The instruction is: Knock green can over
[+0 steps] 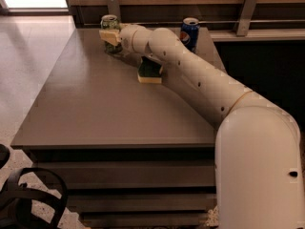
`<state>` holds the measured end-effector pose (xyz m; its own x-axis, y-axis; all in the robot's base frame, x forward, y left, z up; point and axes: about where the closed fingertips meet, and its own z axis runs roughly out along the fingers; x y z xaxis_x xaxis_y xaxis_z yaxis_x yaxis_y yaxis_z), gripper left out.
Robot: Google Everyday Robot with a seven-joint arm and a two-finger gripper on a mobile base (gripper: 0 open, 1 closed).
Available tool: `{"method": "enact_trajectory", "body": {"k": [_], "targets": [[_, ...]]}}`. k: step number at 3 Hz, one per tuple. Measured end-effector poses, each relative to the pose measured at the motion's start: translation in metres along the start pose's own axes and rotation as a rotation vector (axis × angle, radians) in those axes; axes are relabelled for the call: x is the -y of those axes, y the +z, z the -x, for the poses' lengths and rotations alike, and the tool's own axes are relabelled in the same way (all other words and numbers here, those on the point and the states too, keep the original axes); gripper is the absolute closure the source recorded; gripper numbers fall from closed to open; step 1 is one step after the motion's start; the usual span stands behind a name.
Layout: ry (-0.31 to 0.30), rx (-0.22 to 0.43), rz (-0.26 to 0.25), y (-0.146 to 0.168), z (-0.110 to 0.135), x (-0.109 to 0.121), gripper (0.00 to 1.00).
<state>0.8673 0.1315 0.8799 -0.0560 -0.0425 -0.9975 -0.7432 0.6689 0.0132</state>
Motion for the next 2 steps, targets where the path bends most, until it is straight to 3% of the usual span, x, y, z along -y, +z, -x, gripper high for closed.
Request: {"method": "enact_trajectory", "body": {"k": [1, 2], "targets": [[0.001, 0.000, 0.003, 0.0017, -0.0005, -0.0021, 0.88], [0.001, -0.001, 0.006, 0.0031, -0.0009, -0.0040, 1.00]]}}
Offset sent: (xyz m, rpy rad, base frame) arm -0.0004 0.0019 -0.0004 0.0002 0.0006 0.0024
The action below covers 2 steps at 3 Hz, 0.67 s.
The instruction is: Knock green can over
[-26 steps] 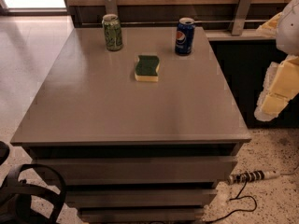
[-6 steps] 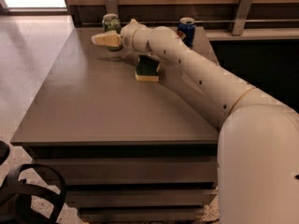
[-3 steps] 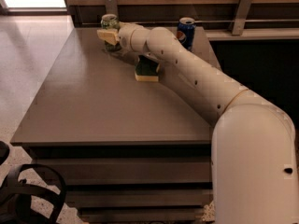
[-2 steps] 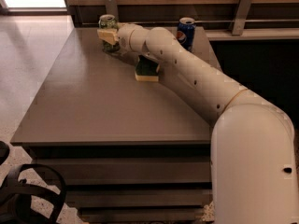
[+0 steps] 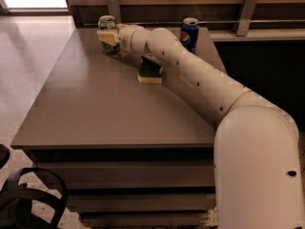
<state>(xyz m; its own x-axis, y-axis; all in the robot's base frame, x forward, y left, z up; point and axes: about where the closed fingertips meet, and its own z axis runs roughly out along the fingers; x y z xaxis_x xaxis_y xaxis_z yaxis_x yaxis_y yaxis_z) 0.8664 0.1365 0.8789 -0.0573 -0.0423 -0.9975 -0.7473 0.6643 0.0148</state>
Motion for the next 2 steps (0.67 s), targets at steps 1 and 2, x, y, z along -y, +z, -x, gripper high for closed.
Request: {"method": "enact_trajectory", "body": {"k": [1, 2], "targets": [[0.000, 0.000, 0.000, 0.0001, 0.0000, -0.0001, 1.00], [-0.015, -0.038, 0.023, -0.0028, 0.0013, -0.0014, 1.00]]}}
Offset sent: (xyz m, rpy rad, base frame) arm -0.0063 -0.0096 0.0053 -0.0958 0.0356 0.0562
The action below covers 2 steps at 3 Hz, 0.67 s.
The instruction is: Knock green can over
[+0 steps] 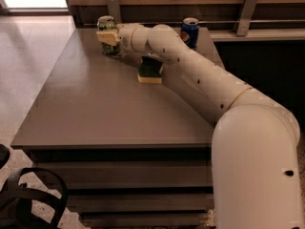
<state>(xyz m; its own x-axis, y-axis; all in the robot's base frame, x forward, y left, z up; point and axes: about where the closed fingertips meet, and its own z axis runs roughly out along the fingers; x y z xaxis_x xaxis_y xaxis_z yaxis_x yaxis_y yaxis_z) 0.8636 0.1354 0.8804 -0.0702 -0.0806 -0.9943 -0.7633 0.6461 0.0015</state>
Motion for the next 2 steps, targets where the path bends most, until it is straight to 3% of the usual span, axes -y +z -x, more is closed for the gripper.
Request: {"method": "enact_trajectory", "body": {"k": [2], "targets": [[-0.064, -0.117, 0.052, -0.0186, 0.0082, 0.0076, 1.00]]}}
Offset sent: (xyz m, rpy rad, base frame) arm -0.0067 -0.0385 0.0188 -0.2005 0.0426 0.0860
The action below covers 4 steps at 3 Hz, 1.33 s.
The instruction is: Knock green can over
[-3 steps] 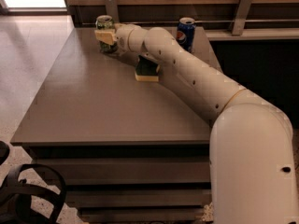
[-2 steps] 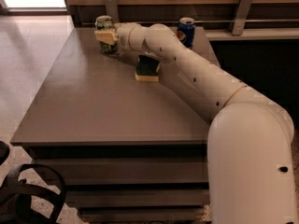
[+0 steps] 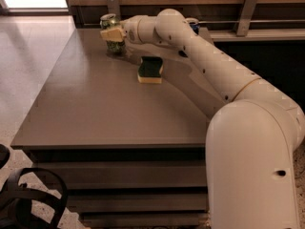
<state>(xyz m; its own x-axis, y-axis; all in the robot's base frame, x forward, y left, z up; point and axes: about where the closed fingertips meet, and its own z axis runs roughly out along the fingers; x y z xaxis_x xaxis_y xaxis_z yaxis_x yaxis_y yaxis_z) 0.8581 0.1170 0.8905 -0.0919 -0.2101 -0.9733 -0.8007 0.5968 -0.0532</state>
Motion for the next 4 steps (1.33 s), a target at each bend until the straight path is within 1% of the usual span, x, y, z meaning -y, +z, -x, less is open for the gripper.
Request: {"method": "enact_trajectory", "body": {"k": [1, 3, 4], "targets": [[-0.036, -0.059, 0.008, -0.011, 0.002, 0.005, 1.00], [-0.110, -0.197, 0.002, -0.036, 0.007, 0.015, 1.00], [-0.149, -0.258, 0.006, -0.041, 0.010, 0.017, 1.00]]}}
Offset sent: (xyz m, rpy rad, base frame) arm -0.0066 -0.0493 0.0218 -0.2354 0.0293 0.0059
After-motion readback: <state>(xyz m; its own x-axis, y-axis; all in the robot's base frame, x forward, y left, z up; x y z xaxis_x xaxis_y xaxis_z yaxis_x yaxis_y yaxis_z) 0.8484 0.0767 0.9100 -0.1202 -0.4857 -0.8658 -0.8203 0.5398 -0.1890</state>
